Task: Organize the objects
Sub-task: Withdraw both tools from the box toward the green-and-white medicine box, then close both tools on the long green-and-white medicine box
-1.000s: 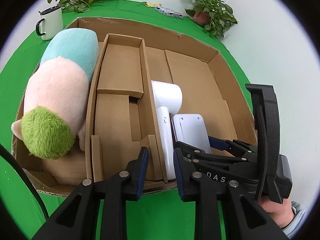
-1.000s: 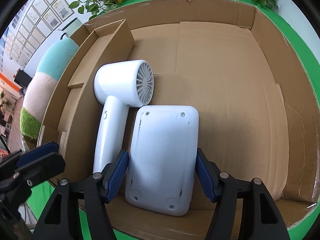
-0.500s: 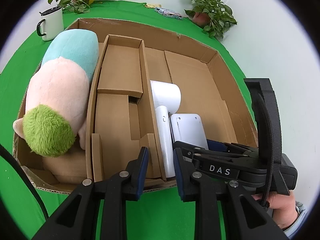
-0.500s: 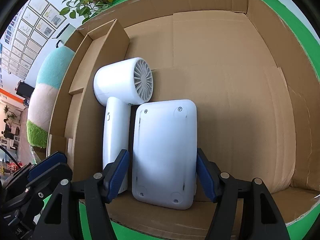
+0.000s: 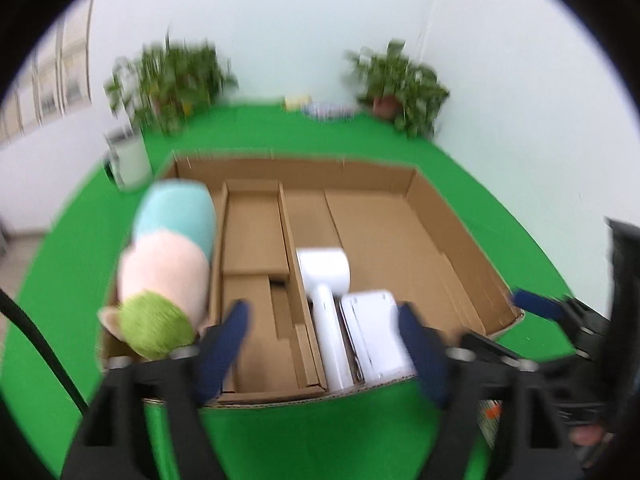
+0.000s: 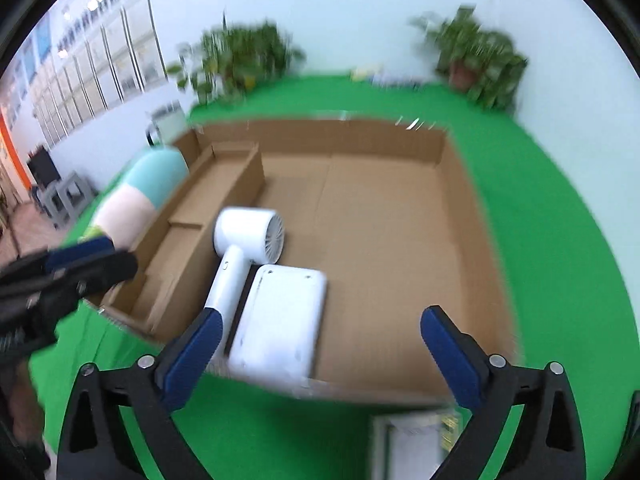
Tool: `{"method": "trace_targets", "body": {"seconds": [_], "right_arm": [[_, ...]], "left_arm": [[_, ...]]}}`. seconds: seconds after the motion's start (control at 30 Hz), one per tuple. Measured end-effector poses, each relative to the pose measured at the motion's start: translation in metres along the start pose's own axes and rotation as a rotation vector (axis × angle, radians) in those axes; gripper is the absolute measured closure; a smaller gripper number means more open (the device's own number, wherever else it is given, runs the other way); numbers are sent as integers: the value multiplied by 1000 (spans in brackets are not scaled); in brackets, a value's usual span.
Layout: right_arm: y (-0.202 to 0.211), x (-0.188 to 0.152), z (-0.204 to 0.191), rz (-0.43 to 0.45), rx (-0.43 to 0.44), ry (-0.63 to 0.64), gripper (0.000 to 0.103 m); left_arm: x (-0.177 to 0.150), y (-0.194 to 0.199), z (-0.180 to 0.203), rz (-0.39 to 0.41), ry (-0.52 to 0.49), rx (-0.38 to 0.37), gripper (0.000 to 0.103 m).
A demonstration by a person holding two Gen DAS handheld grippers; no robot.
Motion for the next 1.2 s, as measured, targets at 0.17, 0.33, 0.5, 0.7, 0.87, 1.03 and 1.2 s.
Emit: {"method": "trace_targets", "body": {"seconds": [0.17, 0.33, 0.5, 0.7, 0.87, 1.03, 1.2], "right_arm": [[43, -60, 53, 23, -71, -27, 1], [49, -125, 83, -91, -25, -54, 1], [37, -160, 87, -177, 21, -94, 19], [38, -178, 35, -214, 115, -17, 41], [68, -179, -24, -129, 217, 88, 2], [84, -193, -34, -91, 231, 166, 1], [85, -202, -40, -64, 156, 242, 1]], "left_arm": [[-20, 21, 24, 78, -50, 10, 20], [-46, 19, 35, 47, -22, -35, 20], [-69, 16, 41, -7, -21, -35, 20], [-88, 34, 36, -44, -17, -60, 20], [-112, 34, 33, -141, 43, -180, 20], [-142, 18, 28, -250, 181, -305, 21], [-157, 7, 30, -290, 301, -412, 21]]}}
Point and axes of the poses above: each gripper's, at about its wrist camera, not at the fingertips, and y roughly against the way its jaws point, z to its right, x to its top, the point moved 5 cm from there along -y, roughly the way its jaws point, and after that the axes turned 5 degrees about -x, right-handed, at the moved point
